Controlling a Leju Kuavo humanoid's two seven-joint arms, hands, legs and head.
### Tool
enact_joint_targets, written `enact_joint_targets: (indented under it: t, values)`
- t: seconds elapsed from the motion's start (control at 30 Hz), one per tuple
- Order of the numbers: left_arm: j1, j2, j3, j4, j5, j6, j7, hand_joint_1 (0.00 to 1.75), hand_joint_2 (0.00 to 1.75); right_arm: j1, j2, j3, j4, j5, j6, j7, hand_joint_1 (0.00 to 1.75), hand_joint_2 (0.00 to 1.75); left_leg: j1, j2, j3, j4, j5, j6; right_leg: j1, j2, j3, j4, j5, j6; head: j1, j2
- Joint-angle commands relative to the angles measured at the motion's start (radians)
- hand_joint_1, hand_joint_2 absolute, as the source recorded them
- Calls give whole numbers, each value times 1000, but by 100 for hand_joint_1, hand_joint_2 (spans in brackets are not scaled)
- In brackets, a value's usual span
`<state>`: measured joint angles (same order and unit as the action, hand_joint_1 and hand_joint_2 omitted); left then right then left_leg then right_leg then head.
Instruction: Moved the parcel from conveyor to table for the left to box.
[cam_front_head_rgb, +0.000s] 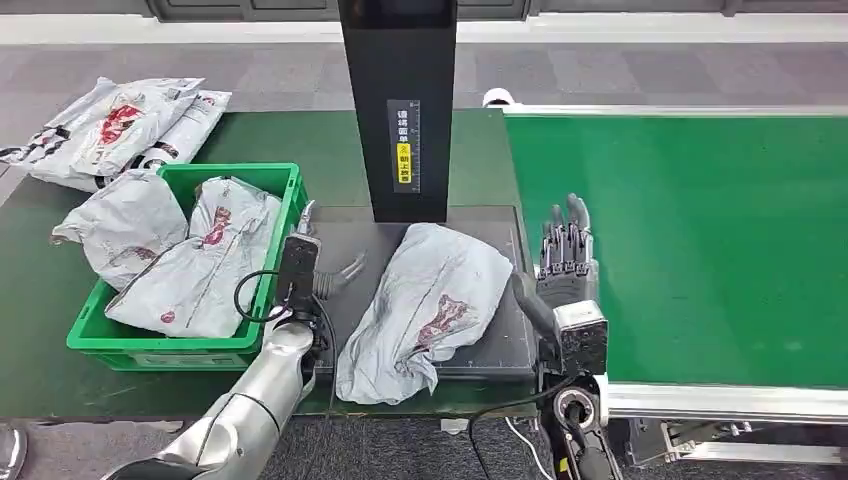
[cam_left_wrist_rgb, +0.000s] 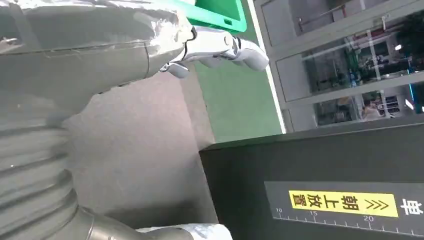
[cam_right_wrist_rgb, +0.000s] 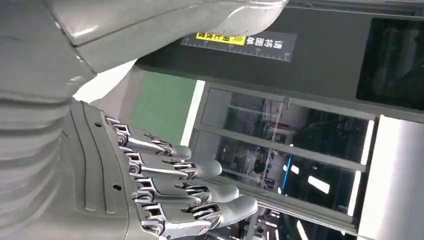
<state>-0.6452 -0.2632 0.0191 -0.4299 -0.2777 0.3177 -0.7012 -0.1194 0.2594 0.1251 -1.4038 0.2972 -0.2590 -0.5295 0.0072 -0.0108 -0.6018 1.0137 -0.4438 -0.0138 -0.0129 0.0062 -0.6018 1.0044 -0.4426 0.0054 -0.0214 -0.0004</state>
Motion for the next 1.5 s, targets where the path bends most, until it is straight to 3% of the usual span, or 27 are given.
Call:
enact_joint_targets:
  t: [0.03, 0.1, 0.17, 0.23, 0.27, 0.37, 0.4, 0.43, 0.97, 1.13, 1.3, 1.5]
  values:
    - [-47, -20, 3, 9, -51, -51, 3, 0, 175, 106, 34, -163, -162, -38, 36, -2, 0, 175, 0, -4, -1, 0, 0, 0, 1, -5, 1, 0, -1, 0, 0, 0]
    - [-56, -20, -4, 37, -68, 0, 3, 0, 175, 121, 44, -199, -156, -42, 67, 1, 0, 175, 0, -6, 0, 0, 0, 0, 0, -6, 3, -1, -2, 0, 0, 0]
    - [-54, -14, -25, 40, -86, -38, 3, 0, 175, 130, 56, -228, -150, -60, 90, -17, 0, 175, 0, -3, 1, -1, 0, 0, 0, -4, 2, -1, -1, 0, 0, 0]
    - [-68, -9, -101, 100, -169, -141, 3, 0, 175, 135, 69, -256, -151, -69, 101, -26, 0, 175, 0, -3, 0, 0, 0, 0, 0, -4, 2, -1, -1, 0, 0, 0]
    - [-69, -5, -196, 120, -277, -138, 18, 0, 175, 131, 71, -268, -145, -73, 105, -25, 0, 175, 0, -3, 0, 0, 0, 0, 0, -4, 2, 0, -1, 0, 0, 0]
    - [-53, -24, -231, 133, -330, -141, 33, 0, 175, 123, 72, -284, -136, -79, 117, -22, 0, 175, -1, -4, 0, 0, 0, 1, -1, -4, 2, -1, -1, 0, 0, 0]
    - [-41, 8, -608, 204, -709, -474, 339, 35, 175, 119, 57, -286, -108, -103, 192, 22, 0, 175, 0, -4, 1, -1, 0, 1, 0, -5, 3, -2, -1, 0, 0, 0]
    - [-5, 3, -642, 211, -747, -433, 359, 175, 175, 117, 61, -300, -94, -99, 201, 13, 0, 175, 0, -3, 1, -1, 0, 1, 0, -4, 2, -1, -1, 0, 0, 0]
    - [-43, -28, -608, 206, -789, -280, 397, 175, 175, 204, 85, -313, -159, -104, 214, 4, 0, 175, -1, -5, 15, -5, -4, 2, -1, -6, 19, -5, -5, 1, 0, 0]
    - [-64, -44, -490, 179, -743, -51, 384, 175, 175, 218, 90, -304, -167, -108, 212, -3, 0, 175, -1, -2, 16, -4, -4, 2, -1, -4, 19, -5, -4, 1, 0, 0]
    - [-134, -66, -254, 103, -578, 104, 244, 175, 175, 234, 89, -293, -160, -117, 206, -4, 0, 175, -1, -6, 10, 0, -5, 2, -1, -6, 14, -1, -6, 2, 0, 0]
    - [-135, -59, -246, 95, -580, 92, 242, 175, 175, 227, 88, -291, -147, -119, 206, -6, 0, 175, -1, -3, 9, -1, -5, 2, -1, -3, 11, -1, -5, 1, 0, 0]
